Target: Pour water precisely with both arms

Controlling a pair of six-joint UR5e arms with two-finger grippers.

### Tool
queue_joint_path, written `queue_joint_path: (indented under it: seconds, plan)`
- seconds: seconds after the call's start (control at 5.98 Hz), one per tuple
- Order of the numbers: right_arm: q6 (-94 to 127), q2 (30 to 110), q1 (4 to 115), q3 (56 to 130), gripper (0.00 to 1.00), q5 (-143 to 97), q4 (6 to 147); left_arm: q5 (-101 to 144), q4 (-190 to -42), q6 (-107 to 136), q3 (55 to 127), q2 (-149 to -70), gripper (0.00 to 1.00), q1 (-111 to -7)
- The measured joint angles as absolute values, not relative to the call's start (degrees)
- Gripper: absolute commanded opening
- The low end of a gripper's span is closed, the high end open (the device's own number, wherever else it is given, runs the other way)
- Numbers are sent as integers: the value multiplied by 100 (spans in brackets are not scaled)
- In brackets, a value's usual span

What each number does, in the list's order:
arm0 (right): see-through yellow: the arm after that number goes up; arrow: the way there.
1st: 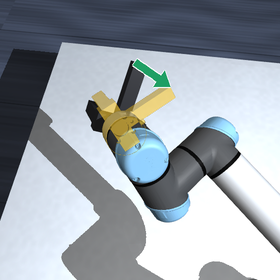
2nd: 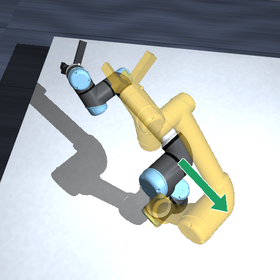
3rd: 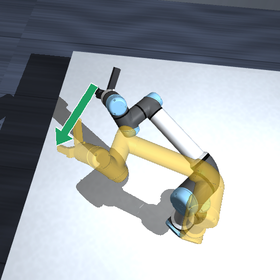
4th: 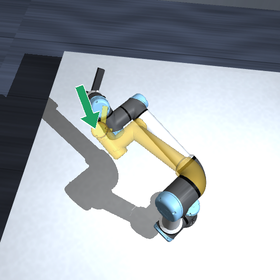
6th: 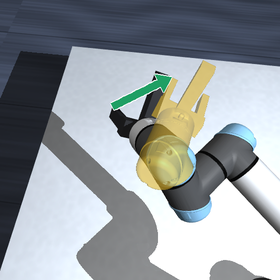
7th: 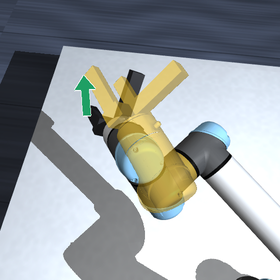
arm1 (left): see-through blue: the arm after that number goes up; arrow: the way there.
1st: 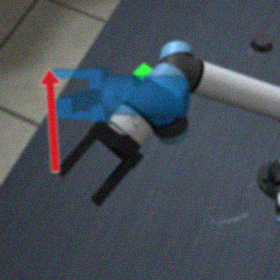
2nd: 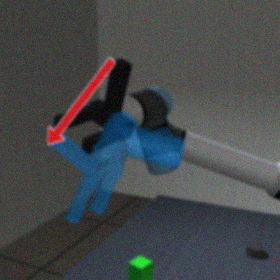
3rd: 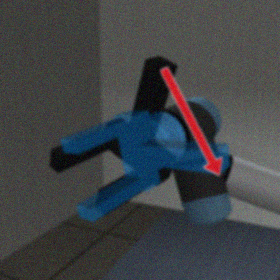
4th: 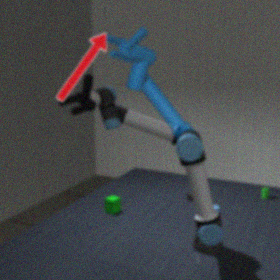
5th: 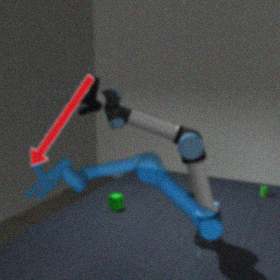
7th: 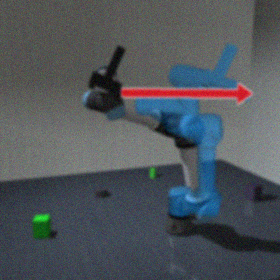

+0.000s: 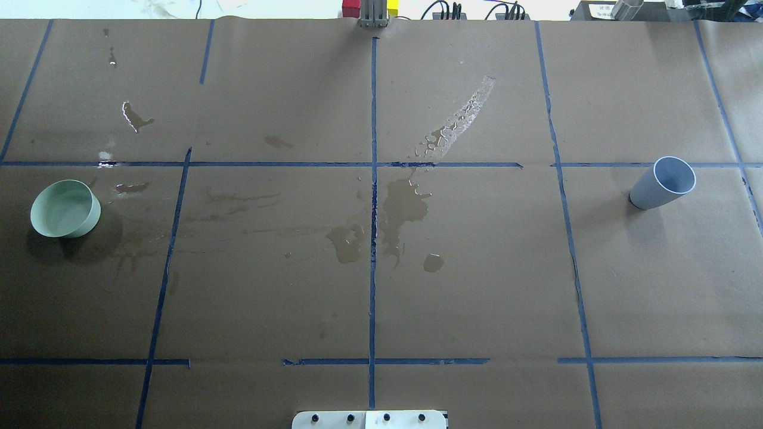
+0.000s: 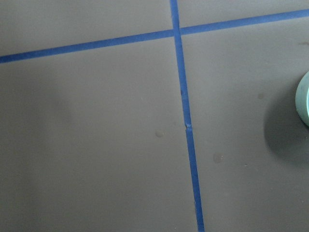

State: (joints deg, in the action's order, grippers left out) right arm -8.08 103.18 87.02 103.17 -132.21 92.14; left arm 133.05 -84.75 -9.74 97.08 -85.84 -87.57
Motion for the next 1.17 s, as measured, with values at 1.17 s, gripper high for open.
queue_joint_path:
  seconds: [1.17]
  plan:
    - [-809,10296,8705,10330,100,-13219,9211,13269,-12070,2857,9025,-8792,100,-7307]
